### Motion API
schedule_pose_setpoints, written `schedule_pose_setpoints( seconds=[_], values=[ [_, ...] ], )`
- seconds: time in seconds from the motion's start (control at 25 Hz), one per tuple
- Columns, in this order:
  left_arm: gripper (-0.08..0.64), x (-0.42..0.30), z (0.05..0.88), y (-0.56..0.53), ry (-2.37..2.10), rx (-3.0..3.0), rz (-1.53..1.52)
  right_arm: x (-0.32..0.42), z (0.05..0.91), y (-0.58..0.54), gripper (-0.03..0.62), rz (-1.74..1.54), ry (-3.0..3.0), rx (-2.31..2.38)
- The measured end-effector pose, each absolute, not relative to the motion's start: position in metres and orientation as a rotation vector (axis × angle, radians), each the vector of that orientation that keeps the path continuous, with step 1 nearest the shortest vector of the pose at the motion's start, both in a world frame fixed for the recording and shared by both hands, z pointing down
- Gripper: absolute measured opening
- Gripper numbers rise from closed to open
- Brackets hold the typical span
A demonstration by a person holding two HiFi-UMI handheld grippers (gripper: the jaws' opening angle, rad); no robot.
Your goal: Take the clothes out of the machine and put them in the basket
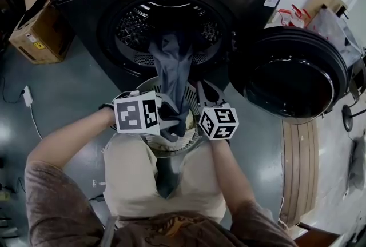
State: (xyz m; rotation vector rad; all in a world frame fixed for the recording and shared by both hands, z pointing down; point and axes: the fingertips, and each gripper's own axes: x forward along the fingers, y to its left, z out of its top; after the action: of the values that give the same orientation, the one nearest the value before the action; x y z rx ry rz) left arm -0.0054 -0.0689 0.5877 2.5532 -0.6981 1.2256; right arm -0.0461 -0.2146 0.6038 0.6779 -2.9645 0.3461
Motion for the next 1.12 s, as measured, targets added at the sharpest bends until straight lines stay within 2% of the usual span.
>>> schedule_pose_setpoints(
  seconds=[0.08, 0.2, 0.48, 0.76, 0.92, 1.0, 1.12],
  values=[
    [0.037, -0.008, 0.588, -0.078, -0.752, 2.584, 1.22, -0.046, 0.604, -0.214, -0.005, 0.337, -2.967, 0.67],
    [0.212, -0.029, 0.591, -0.101, -0.905, 2.593, 1.228, -0.045, 0.603, -0.214, -0.005, 0.338, -2.97, 0.672],
    [0.333, -0.135, 0.61, -0.199, -1.411, 2.365, 1.094, -0.04, 0.603, -0.216, -0.005, 0.337, -2.961, 0.693],
    [0.379, -0.224, 0.651, -0.266, -1.659, 2.09, 1.038, -0.036, 0.602, -0.216, -0.005, 0.308, -2.95, 0.698],
    [0.388, -0.244, 0.674, -0.278, -1.619, 2.019, 1.067, -0.035, 0.601, -0.215, -0.005, 0.282, -2.939, 0.706],
    [0.36, -0.241, 0.681, -0.279, -1.552, 2.037, 1.041, -0.035, 0.601, -0.214, -0.005, 0.273, -2.937, 0.71],
    [0.259, -0.233, 0.684, -0.275, -1.487, 2.039, 0.961, -0.034, 0.6, -0.215, -0.005, 0.269, -2.935, 0.718]
  ],
)
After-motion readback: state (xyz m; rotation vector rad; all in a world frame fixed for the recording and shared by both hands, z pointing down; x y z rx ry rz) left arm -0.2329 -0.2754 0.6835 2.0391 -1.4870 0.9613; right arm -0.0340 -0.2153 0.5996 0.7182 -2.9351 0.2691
